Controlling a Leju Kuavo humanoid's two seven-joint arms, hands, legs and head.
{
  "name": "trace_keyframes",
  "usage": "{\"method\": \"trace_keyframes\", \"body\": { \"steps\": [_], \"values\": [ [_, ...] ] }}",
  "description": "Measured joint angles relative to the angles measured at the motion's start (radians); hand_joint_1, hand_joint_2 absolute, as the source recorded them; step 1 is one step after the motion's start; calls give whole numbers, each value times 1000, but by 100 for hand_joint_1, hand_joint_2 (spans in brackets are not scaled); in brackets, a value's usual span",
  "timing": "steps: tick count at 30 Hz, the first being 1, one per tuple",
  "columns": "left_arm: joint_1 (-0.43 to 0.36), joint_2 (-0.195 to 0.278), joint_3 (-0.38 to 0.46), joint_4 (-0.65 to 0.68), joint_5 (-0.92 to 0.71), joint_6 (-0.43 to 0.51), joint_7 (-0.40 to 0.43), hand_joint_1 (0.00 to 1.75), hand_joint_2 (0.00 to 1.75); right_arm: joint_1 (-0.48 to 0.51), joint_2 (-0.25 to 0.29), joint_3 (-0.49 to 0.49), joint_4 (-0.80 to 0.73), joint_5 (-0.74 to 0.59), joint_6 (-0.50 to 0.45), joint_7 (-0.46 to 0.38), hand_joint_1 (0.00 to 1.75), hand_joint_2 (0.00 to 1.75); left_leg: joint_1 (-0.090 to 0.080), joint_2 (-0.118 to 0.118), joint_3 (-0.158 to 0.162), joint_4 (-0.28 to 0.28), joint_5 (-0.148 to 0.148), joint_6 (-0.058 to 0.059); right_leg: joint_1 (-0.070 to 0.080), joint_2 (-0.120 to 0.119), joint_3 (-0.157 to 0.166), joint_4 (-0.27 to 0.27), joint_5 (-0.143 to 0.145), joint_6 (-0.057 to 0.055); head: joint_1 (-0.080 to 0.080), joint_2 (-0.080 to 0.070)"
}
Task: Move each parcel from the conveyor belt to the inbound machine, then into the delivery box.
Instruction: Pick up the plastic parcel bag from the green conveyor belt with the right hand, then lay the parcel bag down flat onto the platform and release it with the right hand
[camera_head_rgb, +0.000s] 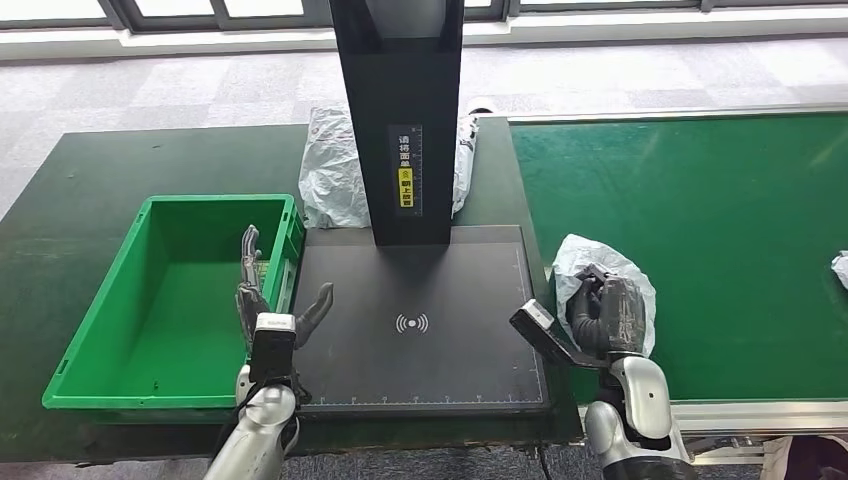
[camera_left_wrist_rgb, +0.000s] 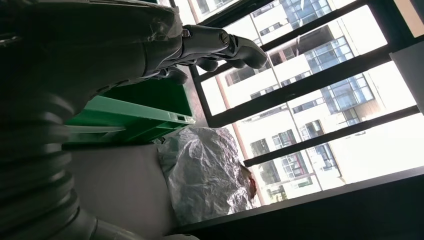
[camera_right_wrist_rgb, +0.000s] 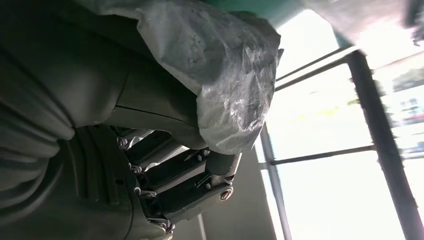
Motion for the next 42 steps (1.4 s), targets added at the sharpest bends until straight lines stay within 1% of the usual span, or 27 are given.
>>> {"method": "trace_keyframes", "body": {
  "steps": [3, 6, 8, 10, 14, 18, 22, 27, 29, 30, 32, 36, 39, 42],
  "values": [
    [-2, -4, 1, -7, -30, -2, 3, 0, 175, 29, 8, 120, -81, -55, 30, -28, 175, 175, 0, -1, 0, 0, 0, 0, 1, -1, 0, 0, 0, 0, 0, 0],
    [-6, -18, -7, -9, -59, 5, 10, 0, 175, 43, 14, 251, -136, -92, 35, -19, 175, 175, 0, -1, 0, 0, 0, 0, 1, 0, 0, 0, 0, 0, 0, 0],
    [-8, -25, -19, -15, -73, 10, 16, 0, 175, 45, 17, 318, -157, -125, 45, -19, 175, 175, 0, -1, 0, 0, 0, 0, 1, 0, 0, 0, 0, 0, 0, 0],
    [-9, -27, -31, -22, -81, 12, 23, 0, 175, 43, 18, 365, -170, -171, 85, -24, 175, 175, 0, -1, 0, 0, 0, 0, 1, 0, 0, 0, 0, 0, 0, 0],
    [-17, -28, -53, -24, -87, 6, 30, 0, 175, 26, 23, 438, -176, -263, 204, -27, 175, 175, 0, -1, 0, 0, 0, 0, 1, 0, 0, 0, 0, 0, 0, 0],
    [-23, -29, -68, -24, -91, -5, 34, 0, 175, 10, 27, 474, -173, -310, 256, -27, 175, 175, 0, -1, 0, 0, 0, 0, 1, 0, 0, 0, 0, 0, 0, 0],
    [-36, -30, -88, -20, -99, -25, 43, 0, 175, -4, 27, 498, -153, -359, 289, -32, 2, 175, 0, -1, 0, 0, 0, 0, 1, 0, 0, 0, 0, 0, 0, 0],
    [-54, -30, -112, -10, -99, -40, 62, 0, 175, -13, 26, 516, -101, -394, 308, 7, 0, 175, 0, -1, 0, 0, 0, 0, 1, 0, 0, 0, 0, 0, 0, 0],
    [-54, -30, -119, -9, -99, -45, 70, 0, 175, -14, 25, 518, -76, -399, 290, 12, 0, 175, 0, -1, 0, 0, 0, 0, 1, 0, 0, 0, 0, 0, 0, 0],
    [-54, -30, -120, -9, -99, -50, 74, 0, 175, -14, 25, 518, -67, -402, 267, 4, 0, 175, 0, -1, 0, 0, 0, 0, 1, 0, 0, 0, 0, 0, 0, 0],
    [-51, -30, -122, -12, -99, -68, 85, 0, 175, -14, 24, 516, -55, -424, 200, -32, 0, 175, 0, -1, 0, 0, 0, 0, 1, 0, 0, 0, 0, 0, 0, 0],
    [-46, -29, -122, -16, -98, -116, 109, 0, 175, -13, 29, 484, -52, -519, 82, -132, 0, 175, 0, -1, 0, 0, 0, 0, 1, 0, 0, 0, 0, 0, 0, 0],
    [-46, -29, -122, -16, -97, -134, 117, 0, 175, -12, 42, 438, -48, -599, 29, -195, 0, 175, 0, -1, 0, 0, 0, 0, 1, 0, 0, 0, 0, 0, 0, 0],
    [-46, -29, -123, -15, -97, -142, 120, 0, 175, -12, 54, 401, -41, -659, 2, -239, 0, 175, -1, -1, 0, 0, 0, 0, 1, 0, 0, 0, 0, 0, 0, 0]
  ]
}}
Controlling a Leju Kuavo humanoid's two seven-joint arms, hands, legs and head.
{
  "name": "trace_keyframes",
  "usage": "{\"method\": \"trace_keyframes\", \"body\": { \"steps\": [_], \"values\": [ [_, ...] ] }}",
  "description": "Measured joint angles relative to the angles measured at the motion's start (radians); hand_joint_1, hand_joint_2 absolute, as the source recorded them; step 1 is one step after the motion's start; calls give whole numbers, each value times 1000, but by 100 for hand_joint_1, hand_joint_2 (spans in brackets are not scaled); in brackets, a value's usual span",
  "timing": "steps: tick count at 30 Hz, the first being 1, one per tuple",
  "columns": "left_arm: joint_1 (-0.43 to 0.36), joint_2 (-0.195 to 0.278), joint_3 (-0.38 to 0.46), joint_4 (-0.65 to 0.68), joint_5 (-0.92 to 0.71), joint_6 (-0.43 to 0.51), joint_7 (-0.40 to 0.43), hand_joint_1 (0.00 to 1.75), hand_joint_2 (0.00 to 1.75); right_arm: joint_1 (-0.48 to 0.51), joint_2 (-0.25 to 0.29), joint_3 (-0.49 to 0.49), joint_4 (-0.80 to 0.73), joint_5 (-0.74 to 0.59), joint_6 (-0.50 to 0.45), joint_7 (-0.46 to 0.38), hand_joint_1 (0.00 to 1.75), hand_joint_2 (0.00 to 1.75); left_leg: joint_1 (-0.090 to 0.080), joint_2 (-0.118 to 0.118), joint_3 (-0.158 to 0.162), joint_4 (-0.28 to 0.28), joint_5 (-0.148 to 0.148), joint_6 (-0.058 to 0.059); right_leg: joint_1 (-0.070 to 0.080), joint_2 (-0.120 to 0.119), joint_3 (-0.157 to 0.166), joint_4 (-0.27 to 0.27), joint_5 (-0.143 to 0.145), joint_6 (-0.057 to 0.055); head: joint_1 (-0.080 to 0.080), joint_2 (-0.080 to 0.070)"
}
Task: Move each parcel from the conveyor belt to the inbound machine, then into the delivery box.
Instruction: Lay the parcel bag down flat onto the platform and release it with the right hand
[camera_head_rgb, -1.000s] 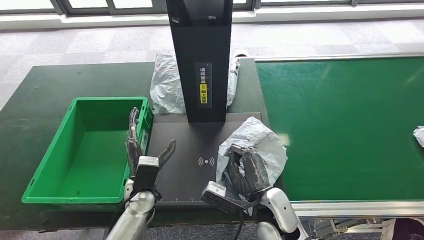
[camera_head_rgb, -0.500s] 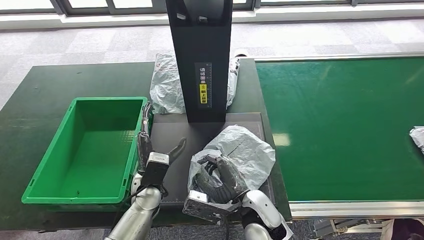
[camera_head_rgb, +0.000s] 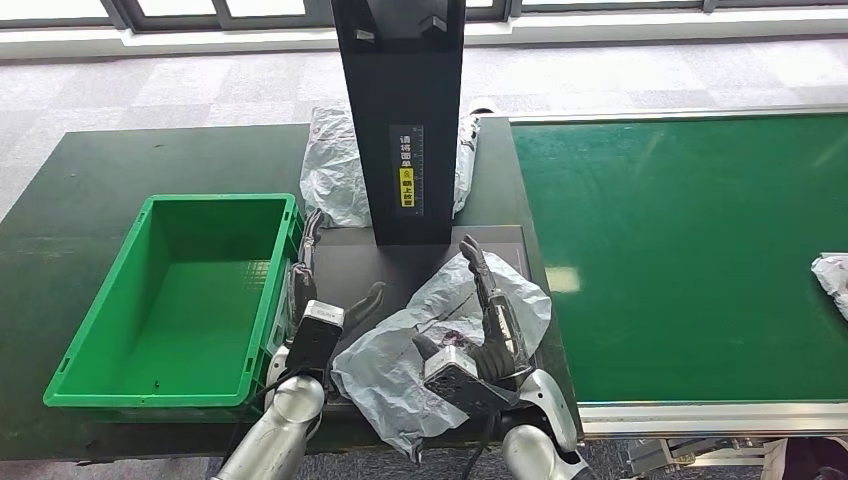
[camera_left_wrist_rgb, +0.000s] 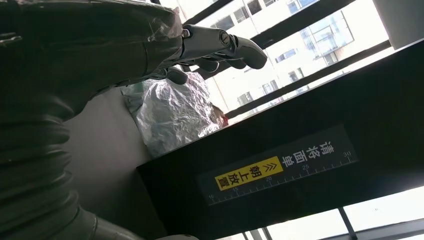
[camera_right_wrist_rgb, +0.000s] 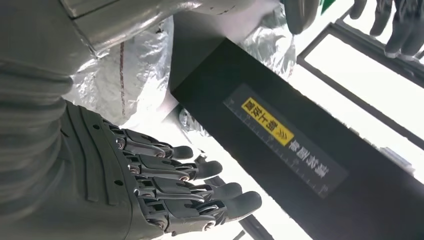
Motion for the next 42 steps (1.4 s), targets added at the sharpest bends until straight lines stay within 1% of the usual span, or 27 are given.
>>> {"method": "trace_keyframes", "body": {
  "steps": [5, 8, 12, 16, 22, 26, 29, 33, 35, 39, 42],
  "values": [
    [0, 0, -3, 2, 0, -11, 6, 0, 175, 1, 13, -38, 14, -86, -16, -53, 0, 175, 0, 0, 0, 0, 0, 0, 0, 0, 0, 0, 0, 0, 0, 0],
    [0, 1, -13, 5, -9, -50, 32, 0, 175, 1, 22, -61, 23, -158, -29, -91, 0, 175, 0, 0, 0, 0, 0, 0, 0, 0, 0, 0, 0, 0, 0, 0],
    [3, 17, -60, 24, -91, -186, 100, 0, 175, -6, 31, -106, 46, -175, -67, -104, 0, 175, 0, 0, 0, 0, 0, 0, -1, 0, 0, 0, 0, 0, 0, 0],
    [11, 35, -113, 54, -165, -280, 134, 0, 175, -13, 35, -148, 61, -155, -93, -103, 0, 175, -1, 0, 0, 0, 0, 0, -1, 0, 0, 0, 0, 0, 0, 0],
    [8, 74, -218, 155, -321, -488, 169, 0, 175, -23, 35, -204, 79, -127, -103, -98, 0, 175, -1, 0, 0, 0, 0, 0, 0, 0, 0, 0, 0, 0, 0, 0],
    [-30, 93, -280, 232, -403, -578, 175, 175, 175, -22, 35, -237, 92, -119, -98, -96, 0, 175, -1, -1, 1, 0, 0, 0, 0, -2, 1, 0, 0, 0, 0, 0],
    [-70, 100, -317, 279, -464, -591, 195, 175, 175, -15, 34, -254, 97, -116, -93, -92, 0, 175, -1, -3, 3, 0, 0, 0, -1, -4, 5, 0, -2, 1, 0, 0],
    [-105, 101, -343, 319, -520, -565, 230, 175, 175, 6, 34, -270, 96, -108, -92, -85, 0, 175, 0, -6, 8, -1, -2, 3, -3, -7, 13, -1, -4, 4, 0, 0],
    [-116, 99, -348, 331, -553, -522, 262, 175, 175, 18, 35, -276, 90, -101, -92, -83, 0, 175, 0, -6, 7, -1, -3, 4, -3, -7, 16, -2, -5, 5, 0, 0],
    [-130, 97, -345, 342, -637, -382, 352, 175, 175, 55, 35, -291, 54, -85, -91, -73, 0, 175, -1, 1, 9, -1, -9, 6, -3, -2, 20, -2, -5, 6, 0, 0],
    [-124, 97, -320, 323, -647, -304, 364, 175, 175, 77, 38, -303, 27, -76, -83, -60, 0, 175, -1, 4, 9, -1, -6, 4, -2, 0, 19, -2, -2, 3, 0, 0]
  ]
}}
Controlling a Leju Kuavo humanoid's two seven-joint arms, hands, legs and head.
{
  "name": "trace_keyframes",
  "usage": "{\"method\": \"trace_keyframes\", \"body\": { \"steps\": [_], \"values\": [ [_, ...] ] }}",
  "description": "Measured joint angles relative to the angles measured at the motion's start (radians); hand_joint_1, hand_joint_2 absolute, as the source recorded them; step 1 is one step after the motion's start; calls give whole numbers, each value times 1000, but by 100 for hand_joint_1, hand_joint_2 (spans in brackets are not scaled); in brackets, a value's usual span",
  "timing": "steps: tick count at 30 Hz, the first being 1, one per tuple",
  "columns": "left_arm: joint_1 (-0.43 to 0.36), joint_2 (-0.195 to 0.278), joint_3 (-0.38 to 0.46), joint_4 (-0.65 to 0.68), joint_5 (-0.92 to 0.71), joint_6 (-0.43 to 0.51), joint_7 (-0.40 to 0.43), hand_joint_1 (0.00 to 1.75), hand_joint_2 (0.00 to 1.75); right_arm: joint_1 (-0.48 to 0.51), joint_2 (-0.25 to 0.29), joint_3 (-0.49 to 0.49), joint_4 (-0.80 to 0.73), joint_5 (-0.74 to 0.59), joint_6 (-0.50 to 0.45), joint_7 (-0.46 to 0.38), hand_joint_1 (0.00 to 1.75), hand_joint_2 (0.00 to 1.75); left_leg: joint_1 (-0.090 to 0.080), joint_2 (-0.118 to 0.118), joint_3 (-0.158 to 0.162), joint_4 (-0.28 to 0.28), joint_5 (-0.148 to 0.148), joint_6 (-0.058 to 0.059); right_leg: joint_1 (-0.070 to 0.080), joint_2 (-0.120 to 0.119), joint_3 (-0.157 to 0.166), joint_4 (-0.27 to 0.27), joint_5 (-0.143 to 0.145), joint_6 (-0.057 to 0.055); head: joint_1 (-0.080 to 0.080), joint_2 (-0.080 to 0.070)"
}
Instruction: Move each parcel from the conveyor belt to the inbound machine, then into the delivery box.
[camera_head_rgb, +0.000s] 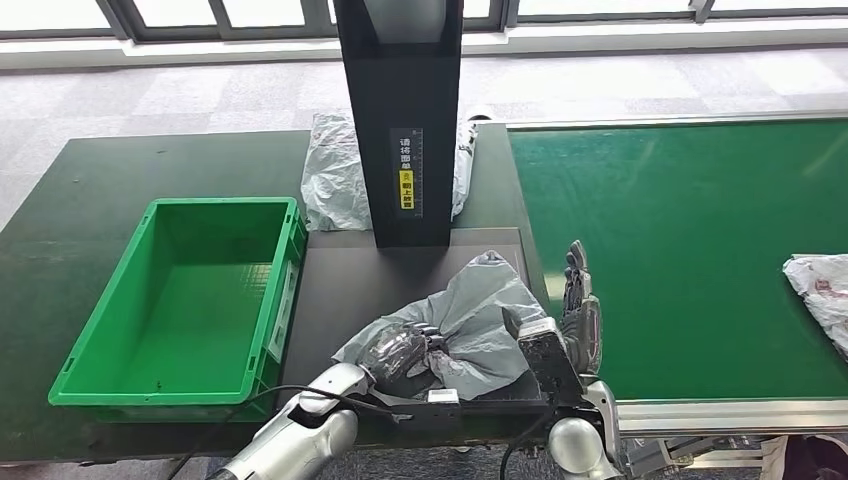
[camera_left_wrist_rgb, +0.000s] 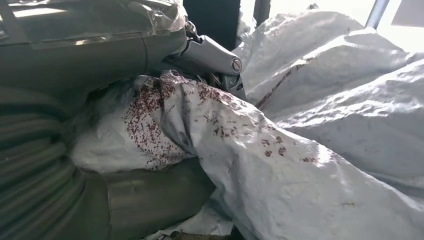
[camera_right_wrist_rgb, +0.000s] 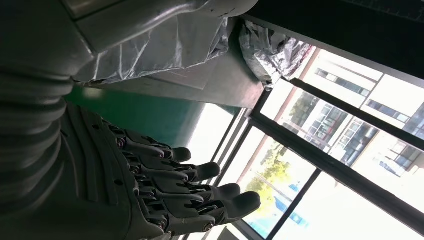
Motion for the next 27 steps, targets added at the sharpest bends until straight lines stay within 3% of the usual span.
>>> {"method": "trace_keyframes", "body": {
  "steps": [4, 8, 14, 16, 17, 19, 21, 23, 27],
  "values": [
    [19, 3, 44, -51, 42, 33, -28, 175, 175, 11, 3, -9, -22, 7, 4, 13, 0, 175, 0, 0, 4, 0, 2, -3, 1, 0, -3, 1, 0, -1, 0, 0],
    [70, 4, 109, -177, 193, 77, -84, 175, 175, 25, 13, -29, -41, 10, 3, 26, 0, 175, 0, -1, 3, 0, 4, -5, 2, 1, -8, 2, 1, -2, 0, 0],
    [105, 9, 164, -318, 227, 87, -78, 175, 175, 38, 21, -44, -61, 10, 2, 30, 0, 175, 0, -2, 1, 0, 3, -4, 2, 1, -9, 2, 0, -2, 0, 0],
    [120, 13, 194, -377, 132, 160, -35, 175, 175, 42, 22, -48, -64, 7, 0, 30, 0, 175, 0, -1, -1, 0, 3, -4, 2, 1, -10, 2, 0, -2, 0, 0],
    [125, 18, 230, -419, 27, 242, -10, 175, 175, 46, 22, -50, -65, 4, -1, 29, 0, 175, 1, -1, -2, 0, 3, -4, 2, 1, -11, 2, 0, -2, 0, 0],
    [118, 32, 352, -499, -230, 439, 14, 175, 175, 56, 22, -52, -67, -2, -4, 27, 0, 175, 1, 0, -2, 0, 3, -5, 3, 2, -12, 2, 0, -3, 0, 0],
    [105, 46, 479, -547, -404, 544, 20, 175, 175, 61, 23, -53, -67, -4, -4, 25, 0, 175, 1, 2, 0, -1, 3, -5, 3, 4, -12, 2, 0, -3, 0, 0],
    [107, 61, 570, -582, -495, 543, 74, 175, 175, 60, 24, -54, -67, -5, -5, 27, 0, 175, 1, 2, 0, -1, 3, -6, 3, 4, -12, 3, 0, -4, 0, 0],
    [101, 137, 634, -567, -593, 520, 364, 175, 175, 44, 36, -67, -72, 8, -10, 50, 0, 175, 2, 2, -1, -1, 5, -9, 4, 5, -14, 3, 0, -7, 0, 0]
  ]
}}
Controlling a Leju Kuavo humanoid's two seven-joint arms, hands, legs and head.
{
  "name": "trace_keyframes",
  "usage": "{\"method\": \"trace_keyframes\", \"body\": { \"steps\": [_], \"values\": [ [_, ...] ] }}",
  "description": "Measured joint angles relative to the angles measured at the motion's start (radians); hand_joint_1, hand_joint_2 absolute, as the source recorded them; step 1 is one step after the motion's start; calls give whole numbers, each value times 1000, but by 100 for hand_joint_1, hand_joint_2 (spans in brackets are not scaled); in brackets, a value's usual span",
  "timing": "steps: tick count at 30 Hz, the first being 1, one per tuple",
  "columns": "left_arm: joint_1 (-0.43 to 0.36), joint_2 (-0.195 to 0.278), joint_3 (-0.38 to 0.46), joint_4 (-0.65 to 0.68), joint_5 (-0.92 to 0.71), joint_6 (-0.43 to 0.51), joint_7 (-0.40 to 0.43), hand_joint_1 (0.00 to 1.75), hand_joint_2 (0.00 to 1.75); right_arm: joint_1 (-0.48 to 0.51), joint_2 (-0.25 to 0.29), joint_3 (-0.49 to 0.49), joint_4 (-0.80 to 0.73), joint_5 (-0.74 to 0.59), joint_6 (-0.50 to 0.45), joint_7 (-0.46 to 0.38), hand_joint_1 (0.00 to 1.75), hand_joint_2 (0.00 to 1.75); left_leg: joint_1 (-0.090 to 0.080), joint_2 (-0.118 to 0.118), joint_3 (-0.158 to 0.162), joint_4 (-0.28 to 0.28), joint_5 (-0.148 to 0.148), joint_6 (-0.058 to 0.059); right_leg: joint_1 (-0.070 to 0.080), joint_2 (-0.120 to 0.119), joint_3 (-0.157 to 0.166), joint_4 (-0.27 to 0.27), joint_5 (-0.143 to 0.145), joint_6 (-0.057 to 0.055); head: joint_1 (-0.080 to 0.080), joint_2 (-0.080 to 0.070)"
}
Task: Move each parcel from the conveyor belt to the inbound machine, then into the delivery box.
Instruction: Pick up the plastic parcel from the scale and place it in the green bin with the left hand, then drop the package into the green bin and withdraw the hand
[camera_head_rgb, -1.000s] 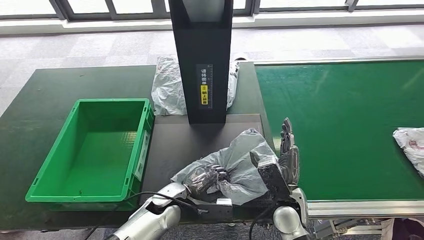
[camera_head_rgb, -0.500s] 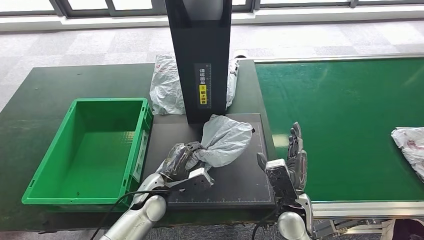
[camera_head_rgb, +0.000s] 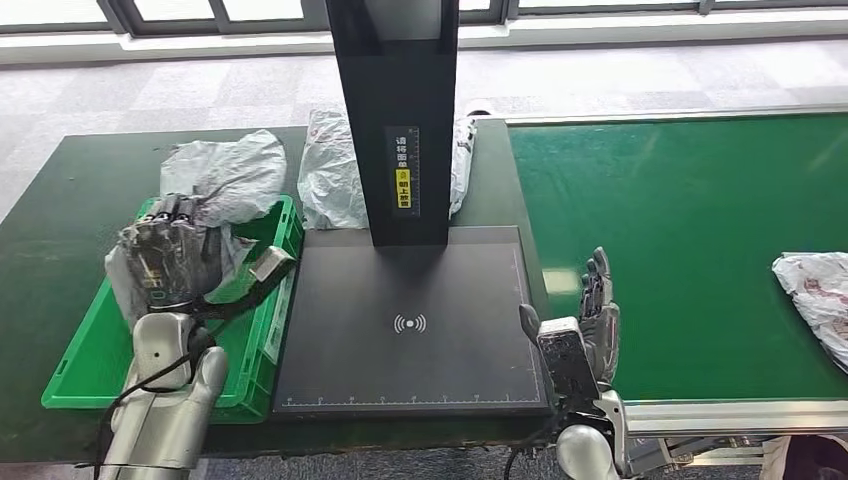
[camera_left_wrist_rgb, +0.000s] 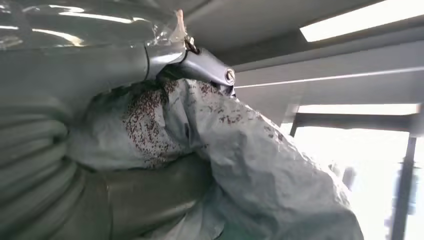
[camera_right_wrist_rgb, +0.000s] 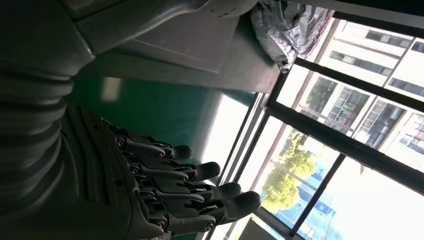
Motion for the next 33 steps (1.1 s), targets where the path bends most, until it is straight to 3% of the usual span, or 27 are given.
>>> {"method": "trace_keyframes", "body": {
  "steps": [2, 4, 11, 14, 16, 18, 20, 21, 24, 29, 33],
  "values": [
    [-7, 41, 1, 22, -1, -2, 71, 175, 175, -3, 4, -10, -7, 4, 0, 9, 0, 175, 0, 0, 0, 0, 0, 0, 0, 1, -1, 0, 1, -1, 0, 0],
    [-12, 68, 2, 38, -1, -2, 86, 175, 175, -5, 6, -16, -13, 5, 0, 13, 0, 175, 0, -1, 0, 0, 1, 0, 1, -1, 0, 0, 1, -1, 0, 0],
    [-33, 128, -10, 93, -2, -3, 155, 175, 175, -4, 16, -28, -31, 11, 8, 17, 0, 175, 0, 1, -1, 0, 0, 0, 0, 2, -2, -1, 1, -1, 0, 0],
    [-65, 135, -23, 152, -2, -51, 169, 175, 175, -2, 26, -51, -49, 28, 10, 27, 0, 175, 0, 0, -1, 0, 0, 0, 0, 0, -2, -1, 1, -1, 0, 0],
    [-115, 125, -35, 238, 2, -157, 132, 107, 175, 2, 33, -77, -69, 40, 14, 34, 0, 175, 0, -2, -1, 1, 0, 0, 0, -1, -1, -1, 1, -1, 0, 0],
    [-180, 97, -40, 355, 29, -322, 36, 40, 175, 5, 43, -112, -89, 55, 28, 37, 0, 175, 0, -4, -1, 1, 1, 0, 0, -3, 0, -1, 1, 0, 0, 0],
    [-232, 64, -39, 467, 72, -475, -73, 40, 175, 9, 50, -147, -107, 67, 46, 35, 0, 175, 0, -4, -1, 1, 1, 0, 0, -3, 0, -1, 2, 1, 0, 0],
    [-250, 49, -39, 511, 88, -521, -110, 30, 175, 12, 53, -162, -113, 70, 50, 35, 0, 175, 0, -3, -1, 1, 1, 0, 0, -3, 0, -1, 2, 1, 0, 0],
    [-294, 12, -36, 604, 130, -574, -167, 0, 175, 20, 60, -192, -129, 71, 51, 38, 0, 175, -1, -4, -2, 2, 1, 0, 0, -3, 0, -1, 2, 1, 0, 0],
    [-368, -37, -14, 665, 312, -666, -280, 0, 175, 85, 82, -255, -203, 36, 84, 58, 0, 175, -1, -26, -7, 2, 5, 6, -1, -26, 1, -1, -3, 5, 0, 0],
    [-393, -61, -14, 664, 431, -647, -300, 0, 175, 123, 103, -299, -256, 19, 117, 58, 0, 0, -2, -40, -12, 3, 8, 10, -3, -41, 2, -2, -4, 6, 0, 0]
  ]
}}
